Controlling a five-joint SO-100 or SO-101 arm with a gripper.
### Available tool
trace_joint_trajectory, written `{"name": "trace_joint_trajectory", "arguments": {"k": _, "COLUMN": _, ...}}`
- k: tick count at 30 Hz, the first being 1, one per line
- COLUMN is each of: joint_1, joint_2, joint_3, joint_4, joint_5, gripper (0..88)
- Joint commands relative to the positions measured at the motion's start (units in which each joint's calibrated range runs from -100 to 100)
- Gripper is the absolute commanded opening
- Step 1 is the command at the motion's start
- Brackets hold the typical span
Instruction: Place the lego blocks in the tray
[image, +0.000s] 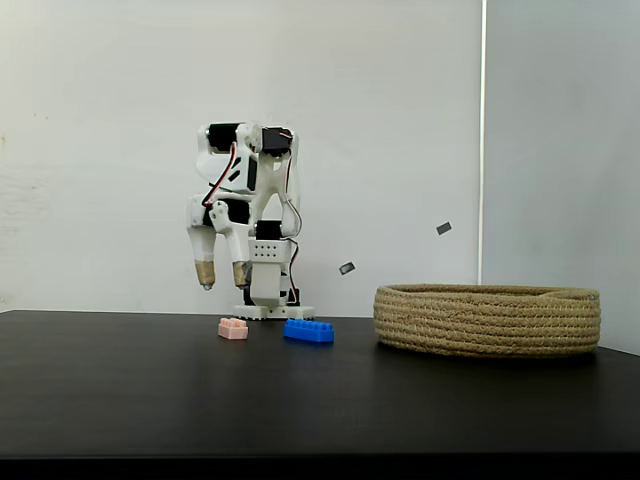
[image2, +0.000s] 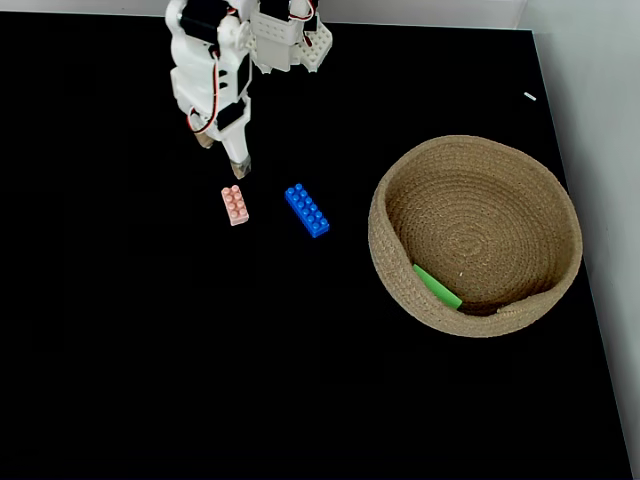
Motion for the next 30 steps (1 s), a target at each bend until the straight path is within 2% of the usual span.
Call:
{"name": "trace_joint_trajectory", "arguments": {"k": 1, "joint_1": 0.50, "joint_2": 4.58, "joint_3": -10.61, "joint_4": 0.84, "joint_5": 4.00, "gripper": 31.2}}
{"name": "trace_joint_trajectory", "arguments": {"k": 7, "joint_1": -1.89, "joint_2": 8.80, "joint_3": -14.72, "joint_4": 1.34, "joint_5": 2.10, "gripper": 31.9}}
{"name": "trace_joint_trajectory", "arguments": {"k": 23, "joint_1": 1.40, "joint_2": 16.36, "joint_3": -13.90, "joint_4": -0.16, "joint_5": 4.93, "gripper": 32.1}}
{"name": "trace_joint_trajectory", "arguments": {"k": 30, "joint_1": 0.33, "joint_2": 19.11, "joint_3": -15.63, "joint_4": -1.91, "joint_5": 4.30, "gripper": 31.8}}
